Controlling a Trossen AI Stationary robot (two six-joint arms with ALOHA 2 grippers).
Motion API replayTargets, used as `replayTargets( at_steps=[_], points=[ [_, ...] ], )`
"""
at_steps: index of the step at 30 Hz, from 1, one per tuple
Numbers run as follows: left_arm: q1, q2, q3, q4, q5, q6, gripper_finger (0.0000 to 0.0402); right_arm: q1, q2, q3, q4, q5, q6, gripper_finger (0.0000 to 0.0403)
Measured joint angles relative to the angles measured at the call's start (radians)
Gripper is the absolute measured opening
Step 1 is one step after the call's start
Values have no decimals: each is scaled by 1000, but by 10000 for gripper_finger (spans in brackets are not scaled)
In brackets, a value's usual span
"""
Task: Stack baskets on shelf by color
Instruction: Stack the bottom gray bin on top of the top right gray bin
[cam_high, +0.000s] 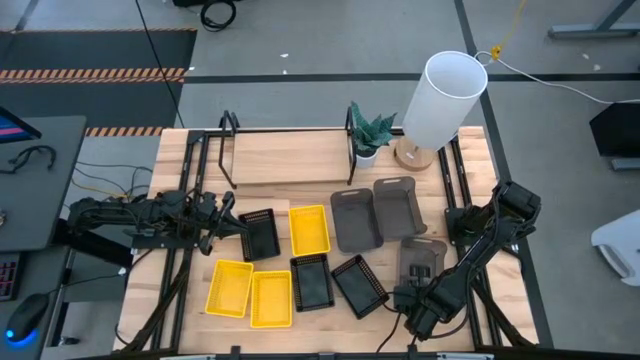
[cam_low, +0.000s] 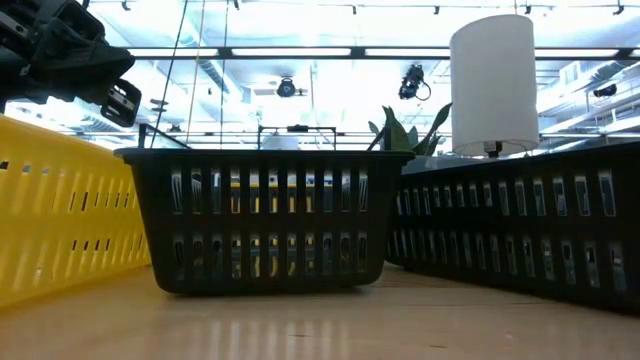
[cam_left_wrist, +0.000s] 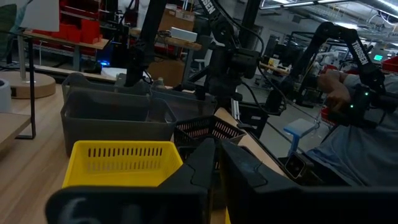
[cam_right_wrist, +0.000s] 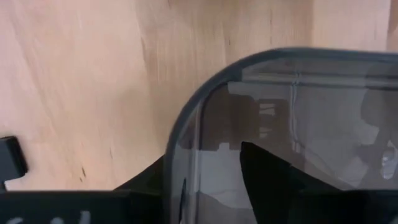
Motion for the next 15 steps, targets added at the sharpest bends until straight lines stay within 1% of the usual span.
replayTargets(
  at_steps=[7, 14, 15],
  points=[
    [0, 0, 0, 0, 0, 0, 38, 0, 0, 0, 0, -22, -1, 88],
    [0, 0, 0, 0, 0, 0, 31, 0, 0, 0, -1, -33, -3, 16],
    [0, 0, 0, 0, 0, 0, 30, 0, -1, 0, -1, -37, -5, 10]
  ],
)
